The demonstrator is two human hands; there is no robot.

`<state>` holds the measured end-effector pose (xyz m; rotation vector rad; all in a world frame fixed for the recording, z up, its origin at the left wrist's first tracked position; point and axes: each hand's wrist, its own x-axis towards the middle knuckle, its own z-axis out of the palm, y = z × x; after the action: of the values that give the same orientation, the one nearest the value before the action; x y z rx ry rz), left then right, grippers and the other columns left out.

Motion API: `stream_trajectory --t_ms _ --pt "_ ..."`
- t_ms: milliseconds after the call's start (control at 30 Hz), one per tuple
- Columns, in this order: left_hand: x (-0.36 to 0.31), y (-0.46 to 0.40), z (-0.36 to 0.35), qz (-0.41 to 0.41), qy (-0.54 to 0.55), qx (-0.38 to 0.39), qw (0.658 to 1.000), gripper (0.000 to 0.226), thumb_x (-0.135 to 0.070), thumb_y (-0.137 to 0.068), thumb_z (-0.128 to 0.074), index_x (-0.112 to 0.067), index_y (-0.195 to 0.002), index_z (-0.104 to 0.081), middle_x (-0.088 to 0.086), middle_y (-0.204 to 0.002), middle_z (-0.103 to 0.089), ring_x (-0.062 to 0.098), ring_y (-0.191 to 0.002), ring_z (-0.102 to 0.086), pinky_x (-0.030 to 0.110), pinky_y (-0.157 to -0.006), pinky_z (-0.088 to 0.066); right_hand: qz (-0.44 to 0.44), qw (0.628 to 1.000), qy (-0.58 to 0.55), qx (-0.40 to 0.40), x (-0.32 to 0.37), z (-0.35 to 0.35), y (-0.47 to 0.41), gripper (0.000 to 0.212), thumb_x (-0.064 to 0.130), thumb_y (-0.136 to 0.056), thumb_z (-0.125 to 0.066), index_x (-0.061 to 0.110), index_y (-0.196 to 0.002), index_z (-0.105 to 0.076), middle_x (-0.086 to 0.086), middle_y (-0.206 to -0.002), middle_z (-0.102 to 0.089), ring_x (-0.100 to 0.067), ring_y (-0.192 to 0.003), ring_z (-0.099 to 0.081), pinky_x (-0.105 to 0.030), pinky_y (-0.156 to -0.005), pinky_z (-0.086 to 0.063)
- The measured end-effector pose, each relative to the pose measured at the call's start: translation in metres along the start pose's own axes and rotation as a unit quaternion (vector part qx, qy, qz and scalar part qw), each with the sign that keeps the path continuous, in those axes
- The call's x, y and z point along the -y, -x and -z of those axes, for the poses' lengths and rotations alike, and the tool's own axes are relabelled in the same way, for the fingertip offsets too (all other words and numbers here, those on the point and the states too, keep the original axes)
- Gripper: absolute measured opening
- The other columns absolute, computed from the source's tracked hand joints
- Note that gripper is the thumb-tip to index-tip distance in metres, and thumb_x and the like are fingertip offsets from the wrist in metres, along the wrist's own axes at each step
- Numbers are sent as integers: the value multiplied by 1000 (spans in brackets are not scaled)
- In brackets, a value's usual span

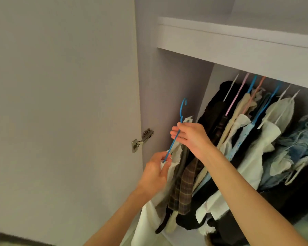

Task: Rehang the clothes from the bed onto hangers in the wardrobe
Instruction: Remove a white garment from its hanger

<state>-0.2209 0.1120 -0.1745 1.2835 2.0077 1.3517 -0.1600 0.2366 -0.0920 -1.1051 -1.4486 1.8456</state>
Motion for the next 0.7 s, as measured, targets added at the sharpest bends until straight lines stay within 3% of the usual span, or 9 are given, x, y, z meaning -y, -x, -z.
stream_trajectory --t_ms 100,200,333,467,533,600,700 --pt "9 18 11 6 -31 7 999 16 -20 -92 -55 -14 -106 -59 -9 -100 -56 5 -93 -54 10 -84 -40 -44 998 28 28 -9 -10 6 13 8 -94 -52 4 -82 -56 -10 -79 -59 -20 -71 -60 -29 -69 -54" --pt "14 39 21 3 -52 17 999 17 -28 -91 -56 -18 -103 -62 -13 -98 -57 -2 -92 -55 12 -82 -42 -76 992 73 65 -27 -16 16 15 14 -92 -57 5 -80 -58 -8 -68 -56 -17 -58 -54 -26 -60 -52" --pt "24 72 24 25 -93 -53 994 19 -30 -93 -52 -21 -104 -64 -17 -100 -55 3 -98 -55 18 -87 -44 -78 987 128 59 -52 1 36 22 21 -88 -64 6 -71 -61 -7 -61 -55 -15 -55 -49 -27 -59 -47" --pt "33 107 20 69 -153 -115 979 29 -33 -94 -50 -18 -118 -58 -5 -116 -55 11 -109 -51 21 -93 -40 -86 982 151 75 -73 25 49 21 20 -86 -65 4 -74 -60 -5 -62 -53 -12 -53 -43 -23 -50 -37" --pt "31 123 22 78 -181 -128 972 47 -47 -89 -39 -18 -123 -55 -2 -122 -52 12 -113 -47 19 -92 -35 -79 974 183 108 -79 31 56 21 18 -88 -62 1 -76 -61 -7 -63 -52 -12 -53 -40 -22 -47 -33" --pt "35 137 27 77 -206 -134 966 57 -48 -85 -32 -14 -127 -53 2 -126 -52 16 -116 -46 23 -96 -35 -64 962 214 158 -84 30 66 26 16 -90 -58 -8 -84 -64 -7 -62 -53 -12 -52 -38 -19 -45 -31" --pt "44 155 39 105 -224 -146 958 48 -29 -92 -50 -11 -136 -43 7 -136 -44 25 -124 -41 39 -105 -35 2 919 296 259 -87 18 85 30 18 -93 -53 -2 -76 -67 3 -53 -55 -6 -47 -40 -14 -47 -33"
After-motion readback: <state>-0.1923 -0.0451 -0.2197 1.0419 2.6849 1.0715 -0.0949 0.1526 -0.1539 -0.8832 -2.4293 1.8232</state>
